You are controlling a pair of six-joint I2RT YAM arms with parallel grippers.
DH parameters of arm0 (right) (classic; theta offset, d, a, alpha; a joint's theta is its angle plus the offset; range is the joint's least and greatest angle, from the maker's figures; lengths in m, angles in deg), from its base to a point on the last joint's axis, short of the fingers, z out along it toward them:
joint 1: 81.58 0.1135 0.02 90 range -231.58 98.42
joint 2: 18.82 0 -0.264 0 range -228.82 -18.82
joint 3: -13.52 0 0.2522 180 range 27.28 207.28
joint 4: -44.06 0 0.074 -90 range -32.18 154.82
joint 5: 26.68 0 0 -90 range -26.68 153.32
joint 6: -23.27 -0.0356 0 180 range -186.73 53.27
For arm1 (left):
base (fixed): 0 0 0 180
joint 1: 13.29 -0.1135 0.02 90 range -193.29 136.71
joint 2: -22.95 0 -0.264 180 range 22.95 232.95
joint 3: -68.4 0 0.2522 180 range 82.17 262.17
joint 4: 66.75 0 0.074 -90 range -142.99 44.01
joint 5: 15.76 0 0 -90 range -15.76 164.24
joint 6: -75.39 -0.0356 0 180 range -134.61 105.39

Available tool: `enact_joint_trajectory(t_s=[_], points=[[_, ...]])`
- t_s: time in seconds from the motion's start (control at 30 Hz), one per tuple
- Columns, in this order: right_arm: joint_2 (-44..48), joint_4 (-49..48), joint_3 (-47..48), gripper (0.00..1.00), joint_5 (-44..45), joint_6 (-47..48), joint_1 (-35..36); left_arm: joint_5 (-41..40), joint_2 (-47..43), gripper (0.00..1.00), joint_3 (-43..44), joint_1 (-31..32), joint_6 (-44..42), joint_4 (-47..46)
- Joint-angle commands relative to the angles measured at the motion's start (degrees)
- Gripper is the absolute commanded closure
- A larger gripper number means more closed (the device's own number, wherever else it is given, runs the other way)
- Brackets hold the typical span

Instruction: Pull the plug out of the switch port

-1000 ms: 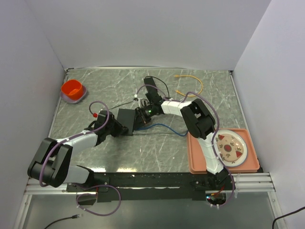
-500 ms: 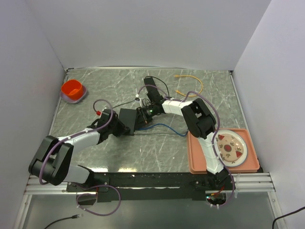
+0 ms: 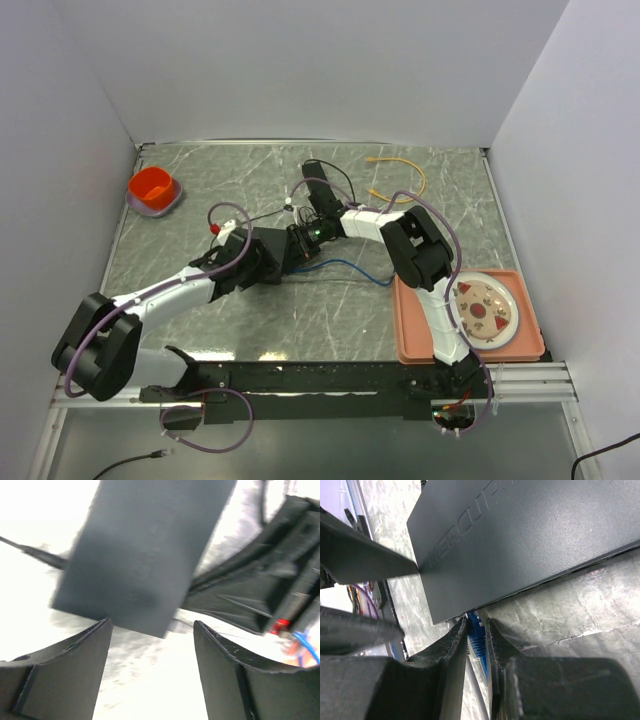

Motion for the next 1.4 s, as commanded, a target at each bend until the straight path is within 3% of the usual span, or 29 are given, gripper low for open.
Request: enact_joint_trajectory(t_s=[0.0, 0.17, 0.63, 1.37], points=[[-1.09, 5.26, -0.58, 1.00, 7.64, 2.46, -1.30, -8.65, -0.12, 0.27, 3.99, 1.42, -3.73, 8.25], [-1.44, 5.34, -0.14, 1.00, 7.56, 2.63, -1.39, -14.64, 1.37, 0.28, 7.87, 4.24, -6.81, 13.61], [-1.62, 5.26, 0.04, 1.00, 7.38, 2.37, -1.39, -19.57, 12.97, 0.34, 13.06, 12.24, -6.47, 14.58], [-1.89, 5.26, 0.04, 1.00, 7.38, 2.28, -1.30, -18.08, 16.93, 0.34, 14.90, 14.88, -6.46, 11.60]])
